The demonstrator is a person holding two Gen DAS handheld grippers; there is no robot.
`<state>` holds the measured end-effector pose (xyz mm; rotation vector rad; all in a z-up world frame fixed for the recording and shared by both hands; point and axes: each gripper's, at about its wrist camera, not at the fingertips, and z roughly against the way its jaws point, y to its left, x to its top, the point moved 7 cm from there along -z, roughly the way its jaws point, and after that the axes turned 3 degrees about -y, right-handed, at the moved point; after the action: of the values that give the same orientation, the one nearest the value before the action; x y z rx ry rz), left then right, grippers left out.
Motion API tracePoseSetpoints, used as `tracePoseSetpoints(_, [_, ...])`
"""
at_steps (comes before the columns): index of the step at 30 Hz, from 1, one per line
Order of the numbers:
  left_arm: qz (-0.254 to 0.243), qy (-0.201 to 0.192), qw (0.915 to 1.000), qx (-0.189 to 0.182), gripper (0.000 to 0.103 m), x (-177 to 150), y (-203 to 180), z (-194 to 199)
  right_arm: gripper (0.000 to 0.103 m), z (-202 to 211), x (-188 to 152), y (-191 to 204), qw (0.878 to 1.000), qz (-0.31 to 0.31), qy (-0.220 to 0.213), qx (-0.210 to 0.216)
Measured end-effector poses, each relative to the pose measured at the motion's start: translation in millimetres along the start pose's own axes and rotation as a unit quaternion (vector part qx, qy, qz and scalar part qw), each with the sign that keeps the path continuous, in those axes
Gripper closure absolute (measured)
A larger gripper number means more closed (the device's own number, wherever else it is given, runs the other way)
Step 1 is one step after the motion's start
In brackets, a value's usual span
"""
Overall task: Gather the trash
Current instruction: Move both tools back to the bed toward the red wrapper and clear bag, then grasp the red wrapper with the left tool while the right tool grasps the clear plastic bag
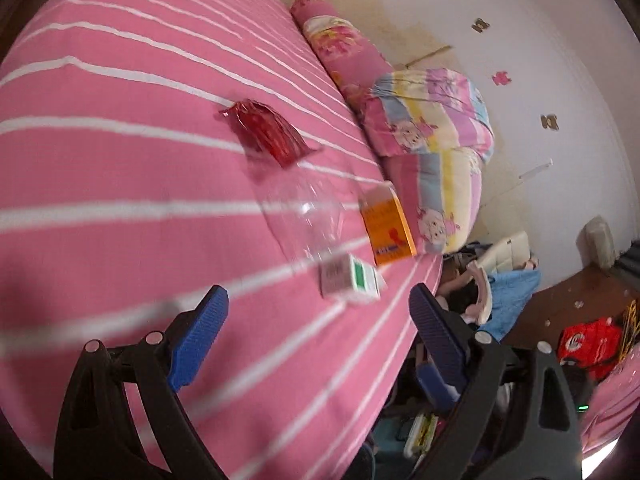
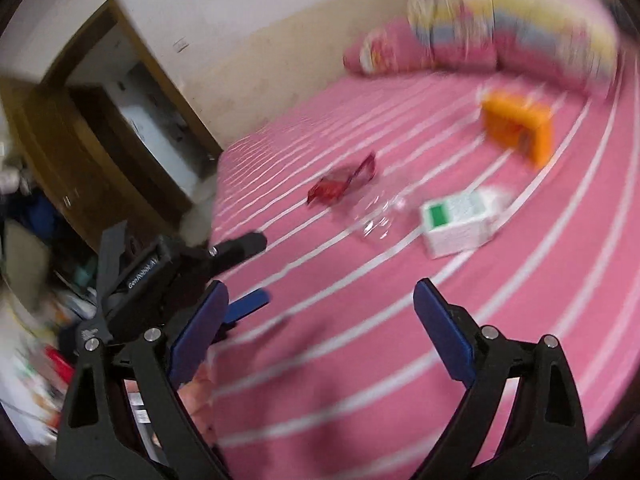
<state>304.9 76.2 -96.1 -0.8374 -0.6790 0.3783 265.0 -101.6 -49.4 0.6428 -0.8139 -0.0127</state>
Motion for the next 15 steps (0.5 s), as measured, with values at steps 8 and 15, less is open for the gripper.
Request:
tracePoseSetpoints(8, [0.050,0.019,0.9985,-0.010,0.014,56,28,-55,0.010,-91,9,-41,0.985,-0.165,0.035,0.042])
tracePoseSetpoints(15, [0.088,0.020,0.9959,-0.002,0.014,86,40,-95,0.010,-131,29,-50,0.978,-0.202,0.025,0.043])
